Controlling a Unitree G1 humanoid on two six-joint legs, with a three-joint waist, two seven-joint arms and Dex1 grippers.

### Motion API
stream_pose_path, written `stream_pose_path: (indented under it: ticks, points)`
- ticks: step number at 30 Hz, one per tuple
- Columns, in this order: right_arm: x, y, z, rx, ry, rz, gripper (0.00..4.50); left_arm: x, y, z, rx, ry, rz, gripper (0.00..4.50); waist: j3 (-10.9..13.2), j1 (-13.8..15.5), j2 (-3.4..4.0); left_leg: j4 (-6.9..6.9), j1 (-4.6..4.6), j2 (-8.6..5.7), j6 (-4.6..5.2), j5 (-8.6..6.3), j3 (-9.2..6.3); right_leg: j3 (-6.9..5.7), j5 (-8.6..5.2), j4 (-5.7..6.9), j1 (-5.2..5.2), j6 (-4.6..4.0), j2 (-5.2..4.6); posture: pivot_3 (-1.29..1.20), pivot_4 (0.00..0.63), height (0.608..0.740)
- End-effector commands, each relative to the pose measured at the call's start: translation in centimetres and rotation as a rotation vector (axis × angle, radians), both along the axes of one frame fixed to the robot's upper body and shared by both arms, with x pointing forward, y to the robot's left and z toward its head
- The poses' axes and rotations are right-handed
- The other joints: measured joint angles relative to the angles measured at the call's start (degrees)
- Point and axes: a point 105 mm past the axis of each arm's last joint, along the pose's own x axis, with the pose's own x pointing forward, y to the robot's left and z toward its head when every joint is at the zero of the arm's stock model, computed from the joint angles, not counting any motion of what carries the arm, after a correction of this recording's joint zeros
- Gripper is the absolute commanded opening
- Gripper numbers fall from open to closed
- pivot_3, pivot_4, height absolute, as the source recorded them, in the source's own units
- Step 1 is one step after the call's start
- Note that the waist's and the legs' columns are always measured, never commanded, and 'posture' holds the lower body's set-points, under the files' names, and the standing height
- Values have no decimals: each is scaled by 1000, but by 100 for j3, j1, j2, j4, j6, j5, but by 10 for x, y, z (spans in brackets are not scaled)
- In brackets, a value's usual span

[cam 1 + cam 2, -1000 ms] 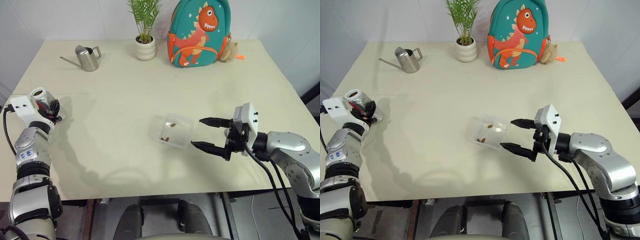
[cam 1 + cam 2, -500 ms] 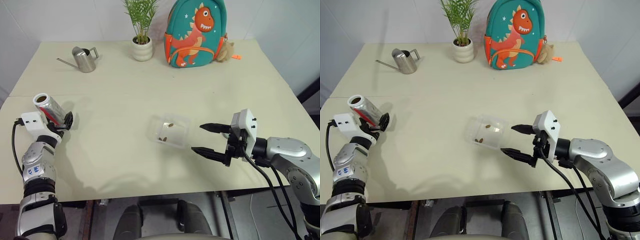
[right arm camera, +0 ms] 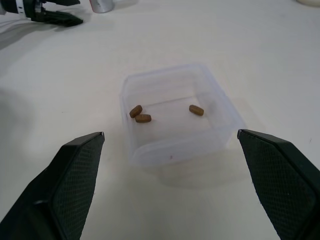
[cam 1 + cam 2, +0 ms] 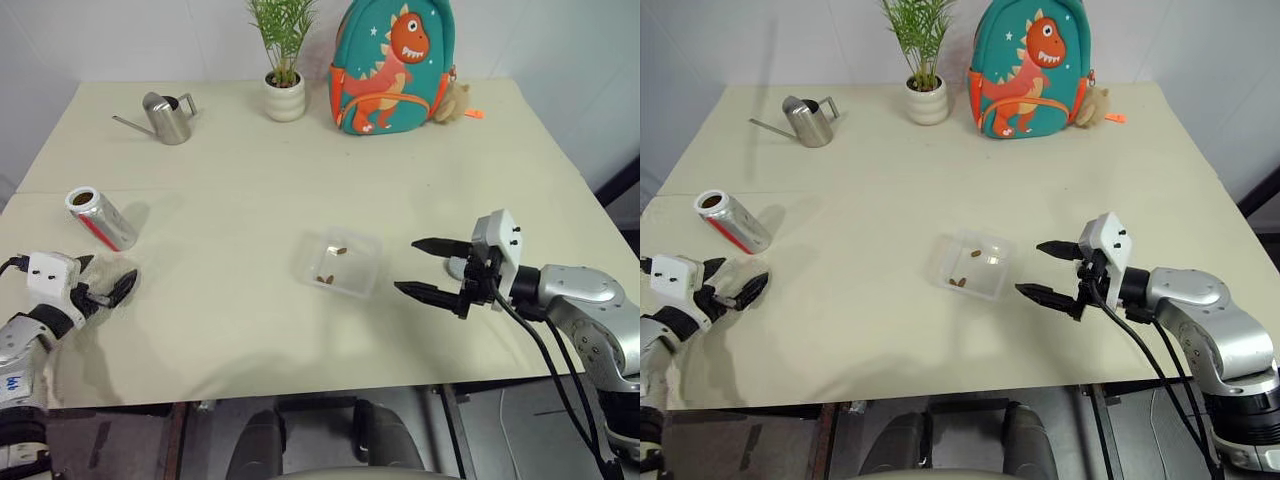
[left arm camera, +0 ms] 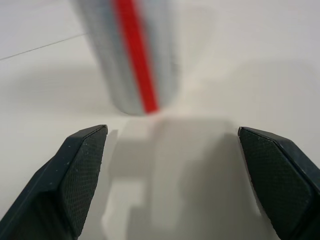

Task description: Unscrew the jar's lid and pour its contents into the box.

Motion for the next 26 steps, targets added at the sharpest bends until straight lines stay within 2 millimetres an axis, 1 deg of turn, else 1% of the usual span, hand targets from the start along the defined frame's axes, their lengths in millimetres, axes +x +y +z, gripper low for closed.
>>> stream_pose_path:
  ticks: [1, 2, 5, 8, 11, 13, 16, 19, 23, 26]
  points:
    - [-5, -3, 18, -11, -108, 59, 4500, -8, -15, 24, 94, -1, -178, 4473, 0, 0, 1, 0, 0, 8, -5, -3, 2, 0, 1, -5, 0, -5, 7, 0, 150, 740]
    - [-7, -3, 19, -16, -115, 78, 4500, -10, -24, 29, 99, -5, -235, 4473, 1, 1, 1, 0, 0, 16, -11, -7, 3, 0, 1, -8, -1, -9, 15, 0, 150, 740]
    - [-7, -10, 21, -40, -138, 95, 4500, -13, -72, 49, 150, -49, -511, 4473, 1, 32, 3, -2, -2, 30, -20, -13, 3, -1, -3, -13, -3, -18, 27, 0, 150, 740]
    - [1, -20, 22, -82, -180, 69, 4500, -9, -103, 65, 125, -102, -642, 4473, 2, 24, 4, -1, -2, 32, -22, -17, 7, 0, -3, -16, -3, -18, 28, 0, 150, 740]
    - [10, -28, 22, -108, -199, 35, 4500, -7, -131, 66, 162, -118, -768, 4473, 1, -8, 9, 0, 0, 35, -21, -17, 9, 2, -3, -12, -3, -18, 37, 0, 150, 740]
    - [8, -30, 24, -90, -177, 48, 4500, -8, -147, 65, 170, -129, -834, 4473, 2, -24, 15, -1, 5, 36, -20, -17, 13, 10, -3, -10, -3, -18, 42, 0, 150, 740]
    - [7, -32, 30, -61, -171, 50, 4500, -8, -162, 66, 157, -145, -887, 4473, 4, -29, 17, 0, 5, 46, -13, -21, 21, 22, -3, 15, -7, -18, 54, 0, 150, 740]
    - [6, -34, 30, -71, -174, 48, 4500, -5, -168, 69, 140, -152, -907, 4473, 4, -8, 18, 2, 5, 53, -11, -22, 21, 24, -4, 20, -11, -20, 63, 0, 150, 740]
    - [0, -38, 24, -87, -163, 49, 4500, -4, -170, 71, 108, -149, -918, 4473, 4, 12, 18, 6, 7, 55, -12, -23, 22, 26, -5, -6, -8, -22, 64, 0, 150, 740]
    - [0, -38, 26, -74, -170, 37, 4500, -5, -170, 73, 99, -144, -920, 4473, 4, 5, 18, 5, 6, 55, -13, -24, 22, 26, -5, -8, -8, -22, 64, 0, 150, 740]
